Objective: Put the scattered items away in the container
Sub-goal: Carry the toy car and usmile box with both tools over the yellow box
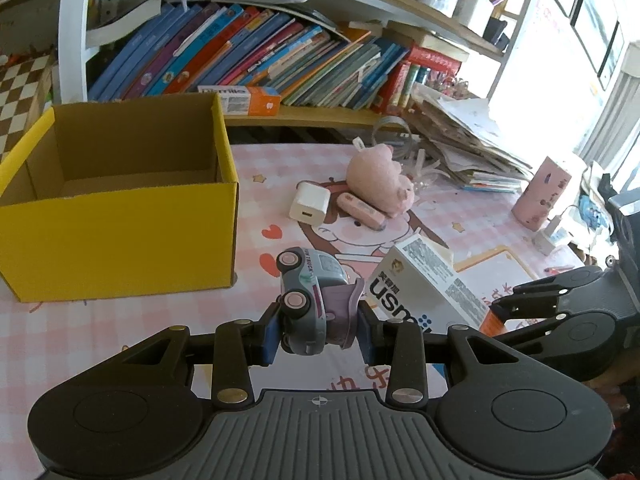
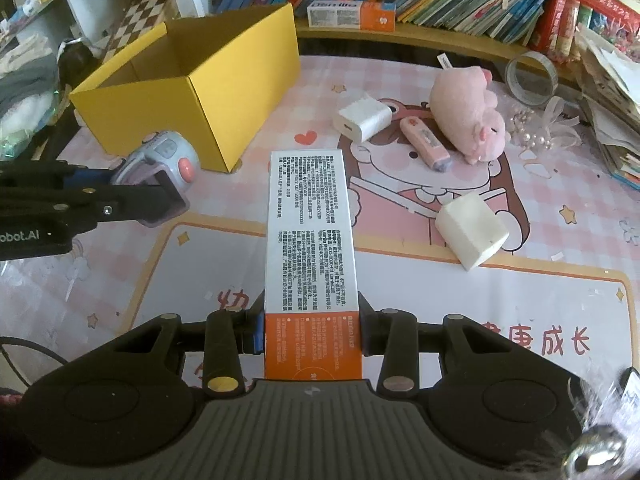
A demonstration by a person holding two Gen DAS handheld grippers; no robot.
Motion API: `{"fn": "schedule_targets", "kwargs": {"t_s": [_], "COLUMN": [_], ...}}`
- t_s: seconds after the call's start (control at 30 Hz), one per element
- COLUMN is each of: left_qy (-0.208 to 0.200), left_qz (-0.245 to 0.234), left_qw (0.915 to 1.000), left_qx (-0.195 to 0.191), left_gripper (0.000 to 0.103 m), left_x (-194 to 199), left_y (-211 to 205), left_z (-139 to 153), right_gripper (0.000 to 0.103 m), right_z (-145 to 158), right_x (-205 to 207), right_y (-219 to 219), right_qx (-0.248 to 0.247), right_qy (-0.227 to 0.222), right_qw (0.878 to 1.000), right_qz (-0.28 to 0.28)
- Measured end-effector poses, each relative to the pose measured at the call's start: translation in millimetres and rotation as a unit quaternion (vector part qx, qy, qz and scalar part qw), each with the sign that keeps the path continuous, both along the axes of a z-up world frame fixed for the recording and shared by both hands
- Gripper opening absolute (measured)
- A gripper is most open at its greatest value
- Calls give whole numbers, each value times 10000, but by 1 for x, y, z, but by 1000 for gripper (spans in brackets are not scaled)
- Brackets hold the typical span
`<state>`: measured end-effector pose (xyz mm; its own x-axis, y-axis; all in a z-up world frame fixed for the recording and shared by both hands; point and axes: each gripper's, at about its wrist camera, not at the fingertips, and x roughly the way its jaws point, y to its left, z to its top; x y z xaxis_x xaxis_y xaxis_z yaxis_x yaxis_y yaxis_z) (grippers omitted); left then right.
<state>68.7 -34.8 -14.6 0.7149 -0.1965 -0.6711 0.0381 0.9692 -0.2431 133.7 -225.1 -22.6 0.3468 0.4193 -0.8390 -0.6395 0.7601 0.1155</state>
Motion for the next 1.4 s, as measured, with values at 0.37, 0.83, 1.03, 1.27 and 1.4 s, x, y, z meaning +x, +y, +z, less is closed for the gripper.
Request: {"fn": "schedule_targets", "kwargs": {"t_s": [0.37,0.83,1.03,1.27,1.4], "left_qy": [-224,-425,-489,-516,-536], "left_qz": [-39,214,355,477,534], "left_qw": [9997,9989,9982,9975,9971], "left_qx": [-19,4,26,40,34], "left_gripper": [37,37,37,37,37], "left_x": [-12,-38,-51,-65,-72], "left_y": [9,30,45,64,76], "left_z": [10,21,25,26,26], "right_gripper": [37,37,37,37,37], "right_z": [13,34,38,39,40], "right_x": [-9,-30,-41,-55,-61], "right_y": [3,30,47,69,79], "right_qx": [101,305,371,412,413], "right_qy": [-132,-369,-415,-443,-461], "right_qw": [9998,9986,9977,9966,9964], "right_qz": [-141,219,380,557,579]}}
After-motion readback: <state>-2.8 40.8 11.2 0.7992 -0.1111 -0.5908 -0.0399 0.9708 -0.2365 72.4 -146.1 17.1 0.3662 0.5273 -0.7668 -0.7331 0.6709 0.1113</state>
